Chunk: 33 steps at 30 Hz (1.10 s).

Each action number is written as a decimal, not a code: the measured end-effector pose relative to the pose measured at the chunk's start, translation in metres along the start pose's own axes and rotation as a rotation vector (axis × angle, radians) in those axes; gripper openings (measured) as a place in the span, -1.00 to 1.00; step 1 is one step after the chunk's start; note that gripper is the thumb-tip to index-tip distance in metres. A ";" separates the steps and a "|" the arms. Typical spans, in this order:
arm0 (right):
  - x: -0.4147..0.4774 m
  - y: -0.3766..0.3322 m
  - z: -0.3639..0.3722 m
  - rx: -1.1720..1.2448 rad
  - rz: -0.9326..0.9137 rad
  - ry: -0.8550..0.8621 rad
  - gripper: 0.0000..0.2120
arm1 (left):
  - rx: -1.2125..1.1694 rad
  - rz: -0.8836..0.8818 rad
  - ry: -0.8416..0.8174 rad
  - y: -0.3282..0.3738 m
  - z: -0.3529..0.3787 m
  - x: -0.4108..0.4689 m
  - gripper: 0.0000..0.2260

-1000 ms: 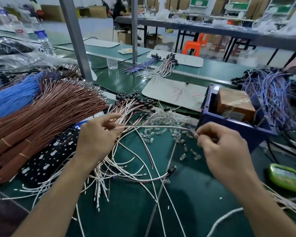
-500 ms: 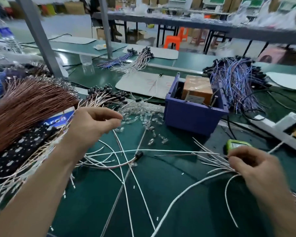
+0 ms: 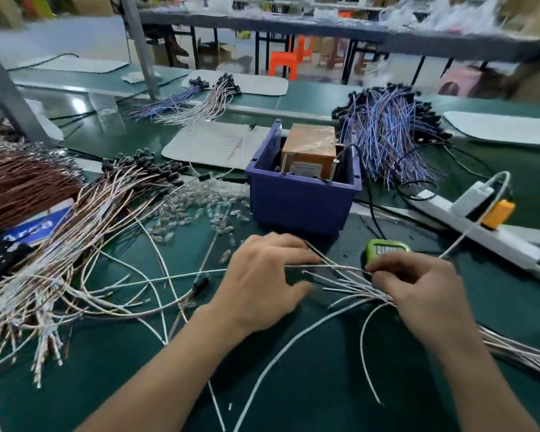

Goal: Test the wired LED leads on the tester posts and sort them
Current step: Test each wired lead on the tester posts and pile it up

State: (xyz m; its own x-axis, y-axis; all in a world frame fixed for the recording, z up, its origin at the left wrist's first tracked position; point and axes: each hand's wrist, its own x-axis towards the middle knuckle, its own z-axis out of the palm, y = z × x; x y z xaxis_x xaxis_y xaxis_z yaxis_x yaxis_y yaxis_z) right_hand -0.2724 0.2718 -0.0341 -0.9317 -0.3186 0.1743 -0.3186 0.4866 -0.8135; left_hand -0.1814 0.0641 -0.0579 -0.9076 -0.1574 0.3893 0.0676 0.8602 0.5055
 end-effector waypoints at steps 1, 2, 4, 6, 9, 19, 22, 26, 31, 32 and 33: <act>0.002 0.004 0.000 0.067 0.028 0.008 -0.65 | 0.012 -0.024 0.038 -0.005 0.001 -0.001 -0.74; 0.005 0.007 -0.001 0.156 0.062 0.026 -0.63 | 0.003 -0.051 0.069 -0.010 0.000 -0.001 -0.80; 0.011 0.013 -0.006 0.373 0.121 0.058 -0.64 | -0.065 -0.085 0.111 -0.017 -0.004 -0.002 -0.88; 0.013 0.016 -0.014 0.480 0.153 0.057 -0.66 | -0.114 -0.104 0.137 -0.022 -0.009 -0.002 -0.92; 0.013 0.018 -0.018 0.462 0.209 0.046 -0.67 | -0.116 -0.159 0.117 -0.025 -0.010 -0.004 -0.83; -0.004 -0.019 0.024 -0.274 -0.305 -0.043 -0.72 | -0.031 -0.169 0.027 -0.031 -0.011 -0.001 -0.83; 0.008 -0.040 0.048 -0.447 -0.328 -0.224 -0.84 | -0.041 -0.247 0.144 -0.040 -0.017 0.002 -0.74; 0.019 -0.048 0.067 -0.530 -0.203 -0.458 -0.93 | -0.048 -0.335 0.179 -0.046 -0.020 0.003 -0.73; 0.019 -0.038 0.069 -0.546 -0.273 -0.463 -0.91 | -0.214 -0.308 0.065 -0.038 -0.024 0.003 -0.78; 0.018 -0.036 0.070 -0.558 -0.312 -0.450 -0.91 | -0.233 -0.292 0.040 -0.036 -0.025 0.003 -0.79; 0.016 -0.034 0.071 -0.545 -0.334 -0.425 -0.90 | -0.230 -0.272 0.019 -0.035 -0.026 0.003 -0.78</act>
State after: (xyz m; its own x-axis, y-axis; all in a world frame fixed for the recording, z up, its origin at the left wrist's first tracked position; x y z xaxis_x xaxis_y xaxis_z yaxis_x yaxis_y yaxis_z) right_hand -0.2646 0.1925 -0.0433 -0.6589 -0.7509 0.0449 -0.7151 0.6067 -0.3474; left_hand -0.1754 0.0213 -0.0545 -0.8974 -0.3764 0.2301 -0.0816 0.6542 0.7519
